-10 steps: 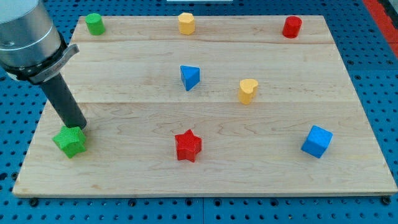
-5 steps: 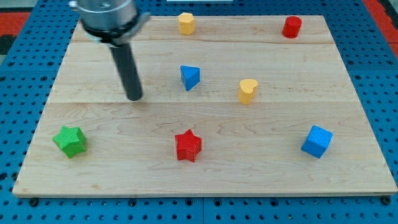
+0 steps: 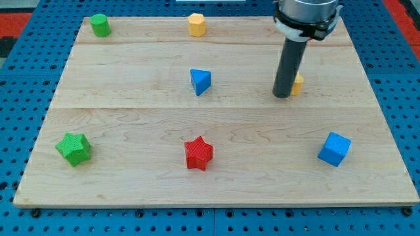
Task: Slide the yellow heart to the center right
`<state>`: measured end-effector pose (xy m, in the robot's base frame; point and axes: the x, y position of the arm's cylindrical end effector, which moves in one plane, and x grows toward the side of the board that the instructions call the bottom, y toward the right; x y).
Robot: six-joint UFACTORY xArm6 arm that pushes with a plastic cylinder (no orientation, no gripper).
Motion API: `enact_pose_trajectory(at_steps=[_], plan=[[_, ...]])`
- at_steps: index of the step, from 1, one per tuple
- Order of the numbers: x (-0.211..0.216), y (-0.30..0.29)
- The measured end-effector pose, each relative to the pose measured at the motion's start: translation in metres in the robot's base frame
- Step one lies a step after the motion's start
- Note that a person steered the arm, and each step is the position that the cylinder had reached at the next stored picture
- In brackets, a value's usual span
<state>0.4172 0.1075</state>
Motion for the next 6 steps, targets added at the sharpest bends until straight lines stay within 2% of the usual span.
enact_pose_trajectory(at_steps=[1, 3, 6], plan=[[-0.002, -0.034], [-0.022, 0.030], [-0.034, 0.035]])
